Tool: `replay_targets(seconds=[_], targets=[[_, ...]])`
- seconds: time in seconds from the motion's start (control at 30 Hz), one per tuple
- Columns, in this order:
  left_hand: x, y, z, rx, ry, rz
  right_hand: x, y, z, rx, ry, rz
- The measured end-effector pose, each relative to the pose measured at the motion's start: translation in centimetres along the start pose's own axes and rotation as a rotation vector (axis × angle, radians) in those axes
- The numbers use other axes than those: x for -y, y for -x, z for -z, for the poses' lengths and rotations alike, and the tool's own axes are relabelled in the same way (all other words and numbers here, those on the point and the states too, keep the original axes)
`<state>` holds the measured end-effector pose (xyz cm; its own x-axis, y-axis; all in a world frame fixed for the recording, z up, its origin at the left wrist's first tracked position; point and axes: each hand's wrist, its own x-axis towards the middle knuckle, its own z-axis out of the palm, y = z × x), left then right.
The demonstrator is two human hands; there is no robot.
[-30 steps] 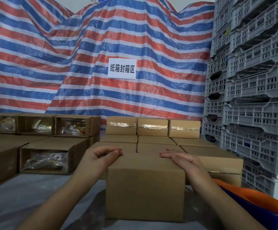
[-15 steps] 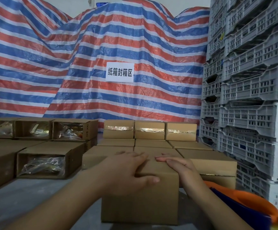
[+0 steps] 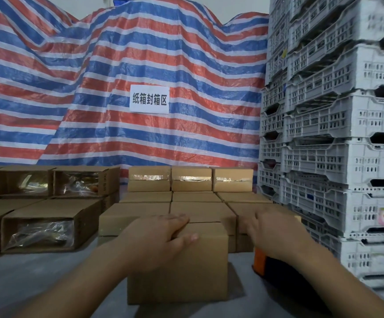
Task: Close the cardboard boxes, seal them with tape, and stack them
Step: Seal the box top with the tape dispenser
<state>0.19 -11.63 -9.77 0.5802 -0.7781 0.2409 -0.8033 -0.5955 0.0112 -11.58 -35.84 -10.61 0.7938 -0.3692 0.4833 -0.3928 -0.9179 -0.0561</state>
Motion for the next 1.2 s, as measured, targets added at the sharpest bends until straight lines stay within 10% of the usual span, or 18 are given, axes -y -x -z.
replay_targets(seconds=[0.2, 0.83, 1.07, 1.2], targets=[[-0.2, 0.2, -0.2, -0.034, -0.005, -0.005, -4.8, 3.4, -1.6, 0.205, 0.235, -0.263], [0.3, 0.2, -0.4, -0.065, -0.006, -0.017, -3.8, 6.0, -3.9, -0.159, 0.147, -0.369], [0.8, -0.4, -0.2, -0.015, 0.071, -0.045, -1.2, 0.5, 3.3, -0.293, -0.825, -0.306], [1.1, -0.4, 0.4, 0.050, 0.420, 0.041, 2.6, -3.5, 6.2, 0.005, -1.463, -0.187]])
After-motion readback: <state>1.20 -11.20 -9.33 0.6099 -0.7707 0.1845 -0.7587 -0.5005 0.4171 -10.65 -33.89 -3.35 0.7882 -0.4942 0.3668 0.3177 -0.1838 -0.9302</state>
